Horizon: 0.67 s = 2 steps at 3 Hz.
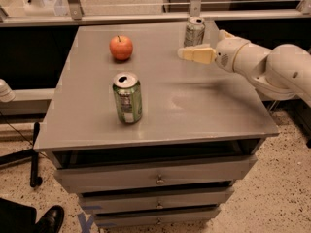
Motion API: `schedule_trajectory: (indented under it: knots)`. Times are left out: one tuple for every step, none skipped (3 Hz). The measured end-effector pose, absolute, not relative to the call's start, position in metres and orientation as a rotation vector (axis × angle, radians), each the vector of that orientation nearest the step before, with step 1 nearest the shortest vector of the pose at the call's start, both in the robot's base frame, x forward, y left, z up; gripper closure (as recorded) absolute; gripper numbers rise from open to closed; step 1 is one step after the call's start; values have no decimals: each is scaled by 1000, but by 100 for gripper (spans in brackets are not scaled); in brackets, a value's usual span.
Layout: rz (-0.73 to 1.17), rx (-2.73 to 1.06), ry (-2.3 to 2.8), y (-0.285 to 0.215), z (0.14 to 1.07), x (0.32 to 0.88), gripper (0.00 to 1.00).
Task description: Knock 7up can over
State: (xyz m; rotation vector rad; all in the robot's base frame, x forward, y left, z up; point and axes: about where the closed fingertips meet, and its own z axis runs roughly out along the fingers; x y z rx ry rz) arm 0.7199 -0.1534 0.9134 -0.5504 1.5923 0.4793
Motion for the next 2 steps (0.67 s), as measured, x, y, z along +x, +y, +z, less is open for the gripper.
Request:
schedule_trajectory:
  knots:
    - [501, -578, 1530, -150, 898, 755, 0]
    - [489, -626, 1501, -153, 889, 784, 0]
